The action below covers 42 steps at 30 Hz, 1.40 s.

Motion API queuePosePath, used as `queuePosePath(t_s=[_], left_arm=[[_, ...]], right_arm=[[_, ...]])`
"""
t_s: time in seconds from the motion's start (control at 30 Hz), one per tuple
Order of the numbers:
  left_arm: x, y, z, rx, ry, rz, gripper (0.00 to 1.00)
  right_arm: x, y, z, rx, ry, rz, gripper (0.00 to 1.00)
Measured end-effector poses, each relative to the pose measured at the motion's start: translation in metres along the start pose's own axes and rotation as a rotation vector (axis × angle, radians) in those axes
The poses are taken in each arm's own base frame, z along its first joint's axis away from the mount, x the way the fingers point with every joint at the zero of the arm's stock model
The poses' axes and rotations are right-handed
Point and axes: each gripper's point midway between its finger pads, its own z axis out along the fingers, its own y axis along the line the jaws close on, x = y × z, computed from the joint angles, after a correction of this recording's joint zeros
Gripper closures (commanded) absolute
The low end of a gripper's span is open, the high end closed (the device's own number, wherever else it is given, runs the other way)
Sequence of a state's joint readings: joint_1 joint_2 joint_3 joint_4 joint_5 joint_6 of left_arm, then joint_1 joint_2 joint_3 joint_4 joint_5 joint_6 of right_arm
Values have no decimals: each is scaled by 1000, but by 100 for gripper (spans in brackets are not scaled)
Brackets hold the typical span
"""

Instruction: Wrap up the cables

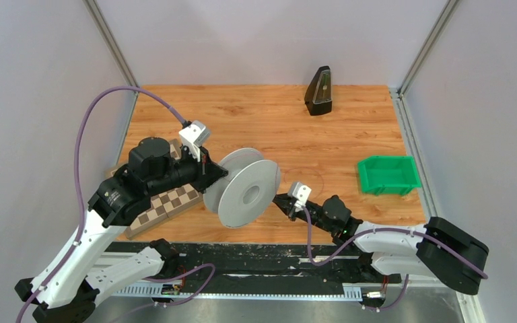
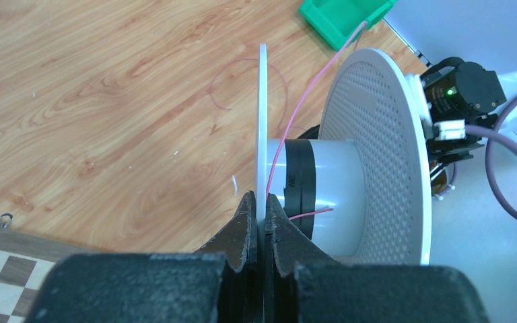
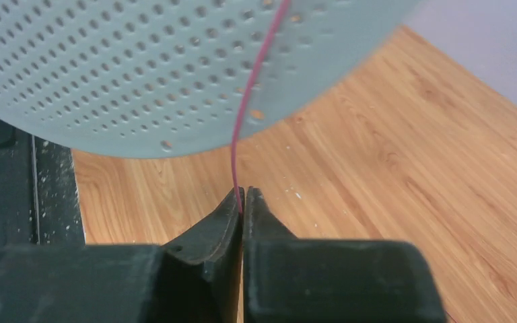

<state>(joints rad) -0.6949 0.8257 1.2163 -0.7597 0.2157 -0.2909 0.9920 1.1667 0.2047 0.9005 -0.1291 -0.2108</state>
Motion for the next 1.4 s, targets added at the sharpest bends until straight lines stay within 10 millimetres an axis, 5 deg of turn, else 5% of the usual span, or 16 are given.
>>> queuePosePath(t_s=[0.33,0.43,0.57,0.7,1.03,1.4], left_arm=[[14,1,-4,6,32,20,100],[15,1,-4,8,32,17,100],[10,6,-1,-20,10,2,100],[3,25,1,-116,-11,-44,100],[-21,45,8,-191,-121,-162,100],[-15,62,29,-183,-211,-415,100]], right_arm=[[-58,-54,-39,281,-193,49,100],[-43,-58,-39,303,-141,79,100],[0,-48,-37,283,10,149,100],[17,-39,-53,283,15,231,100],[-2,-24,-66,245,-82,310,100],[40,10,-44,142,155,358,100]])
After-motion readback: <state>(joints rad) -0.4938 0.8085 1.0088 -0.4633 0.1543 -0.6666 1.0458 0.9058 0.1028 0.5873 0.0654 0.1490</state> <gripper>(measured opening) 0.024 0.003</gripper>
